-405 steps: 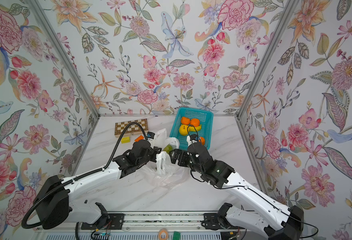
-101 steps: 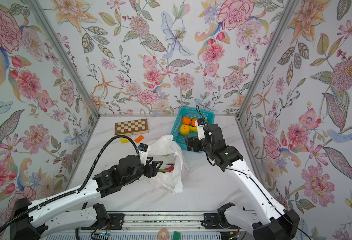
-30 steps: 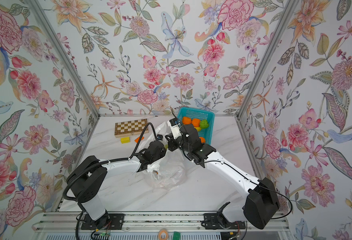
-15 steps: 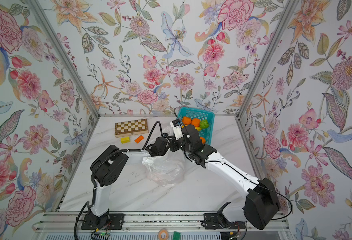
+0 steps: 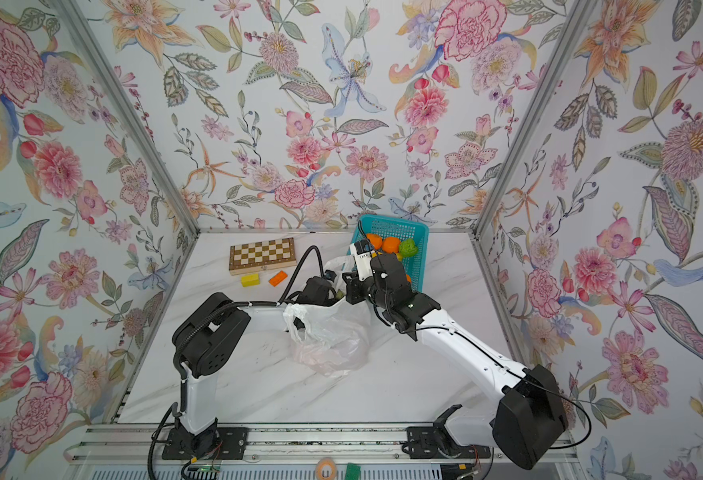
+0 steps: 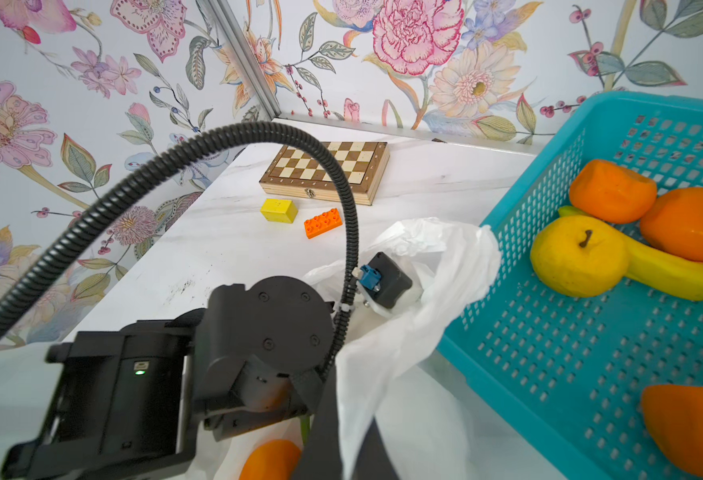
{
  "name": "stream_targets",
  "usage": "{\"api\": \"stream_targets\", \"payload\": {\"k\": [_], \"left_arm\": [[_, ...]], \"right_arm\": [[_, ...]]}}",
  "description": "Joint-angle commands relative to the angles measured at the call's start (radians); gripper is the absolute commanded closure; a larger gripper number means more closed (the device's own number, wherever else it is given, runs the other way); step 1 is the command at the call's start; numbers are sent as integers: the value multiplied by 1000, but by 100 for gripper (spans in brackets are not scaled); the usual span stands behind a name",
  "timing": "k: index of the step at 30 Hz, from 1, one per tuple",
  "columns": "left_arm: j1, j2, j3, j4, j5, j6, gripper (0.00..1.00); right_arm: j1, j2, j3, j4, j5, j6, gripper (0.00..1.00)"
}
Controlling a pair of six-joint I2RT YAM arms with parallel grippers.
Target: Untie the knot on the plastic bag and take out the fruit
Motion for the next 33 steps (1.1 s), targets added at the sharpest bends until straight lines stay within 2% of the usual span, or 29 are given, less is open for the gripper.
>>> {"api": "stream_targets", "payload": {"k": [1, 9, 20, 23, 28, 31, 33], "left_arm": [[-2, -117, -78, 40, 48, -19, 68], [-46, -345, -269, 138, 33, -71, 70], [-71, -614, -422, 173, 11, -110, 71], [-71, -652, -438, 171, 1, -109, 71], [-71, -666, -419, 118, -9, -89, 71], [-71, -675, -416, 114, -3, -90, 71], [-71, -678, -416, 116, -1, -89, 71]], "right_arm": [[-6, -22, -33, -1, 11, 29, 98], [-2, -19, -92, 6, -27, 63, 86], [21, -5, -198, 1, 26, 109, 73], [40, -46, -242, 9, 14, 65, 59], [87, -232, -283, 15, 39, 35, 22], [103, -345, -290, 27, 77, 31, 9], [107, -397, -296, 54, 73, 25, 6]]}}
